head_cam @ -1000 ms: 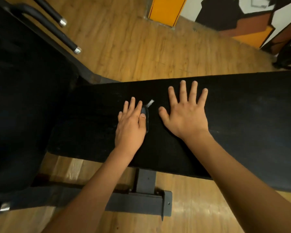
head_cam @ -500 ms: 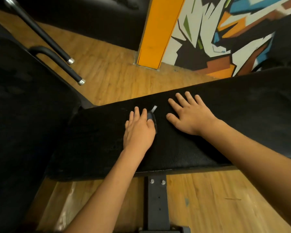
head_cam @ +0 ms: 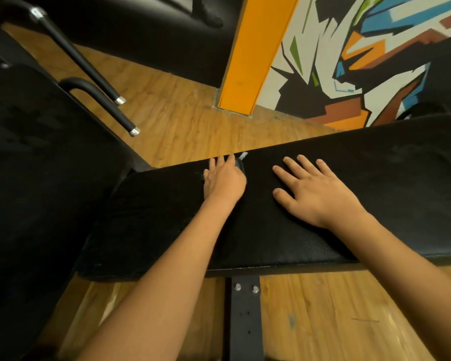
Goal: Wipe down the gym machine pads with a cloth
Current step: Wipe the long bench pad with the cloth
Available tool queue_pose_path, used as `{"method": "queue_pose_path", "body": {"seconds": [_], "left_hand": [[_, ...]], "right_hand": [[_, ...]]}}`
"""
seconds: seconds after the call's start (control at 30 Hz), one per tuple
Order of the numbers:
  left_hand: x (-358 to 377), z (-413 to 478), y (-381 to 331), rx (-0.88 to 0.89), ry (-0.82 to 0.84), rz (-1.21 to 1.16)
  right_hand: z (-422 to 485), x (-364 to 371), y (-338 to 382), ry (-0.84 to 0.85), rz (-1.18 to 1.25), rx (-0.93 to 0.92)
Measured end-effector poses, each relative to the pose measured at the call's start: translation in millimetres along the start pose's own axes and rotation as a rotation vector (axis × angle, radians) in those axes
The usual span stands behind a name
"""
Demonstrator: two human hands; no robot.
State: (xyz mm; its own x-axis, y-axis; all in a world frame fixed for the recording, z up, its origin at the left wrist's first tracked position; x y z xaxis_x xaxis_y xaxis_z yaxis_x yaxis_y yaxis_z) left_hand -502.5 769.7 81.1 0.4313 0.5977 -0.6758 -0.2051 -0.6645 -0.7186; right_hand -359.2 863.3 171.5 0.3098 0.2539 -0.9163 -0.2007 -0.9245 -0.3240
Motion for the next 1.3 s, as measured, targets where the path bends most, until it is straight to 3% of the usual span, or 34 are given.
{"method": "queue_pose_path", "body": {"seconds": [0.13, 0.27, 0.53, 0.9, 1.1, 1.3], "left_hand": [[2, -26, 15, 0.035, 0.086, 0.006], [4, -73, 38, 0.059, 0.045, -0.009], [1, -8, 25, 0.047, 0.074, -0.017], [9, -146, 52, 0.002, -0.007, 0.006], [6, -112, 39, 0.008, 0.015, -0.023], [4, -20, 27, 0.000, -0.005, -0.039]], "right_hand": [[0, 3, -2, -0.018, 0.018, -0.010], [1, 4, -5, -0.018, 0.009, -0.017], [2, 3, -4, 0.001, 0.018, -0.018], [3, 5, -7, 0.013, 0.002, -0.026], [4, 3, -6, 0.038, 0.007, -0.024], [5, 2, -4, 0.056, -0.009, -0.017]]}}
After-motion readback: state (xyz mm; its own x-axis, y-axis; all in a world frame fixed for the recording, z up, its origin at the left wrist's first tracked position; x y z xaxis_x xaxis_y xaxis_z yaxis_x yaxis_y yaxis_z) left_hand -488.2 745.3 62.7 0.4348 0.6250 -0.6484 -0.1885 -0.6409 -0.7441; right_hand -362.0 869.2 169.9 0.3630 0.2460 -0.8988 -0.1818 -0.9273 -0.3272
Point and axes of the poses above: each hand's wrist, its own z-axis towards the middle knuckle, its own x-axis out of the palm, y = z × x, the point moved 3 cm from there along z, towards the middle knuckle, and after that the axes turned 7 degrees about -x, right-handed, at the moved point
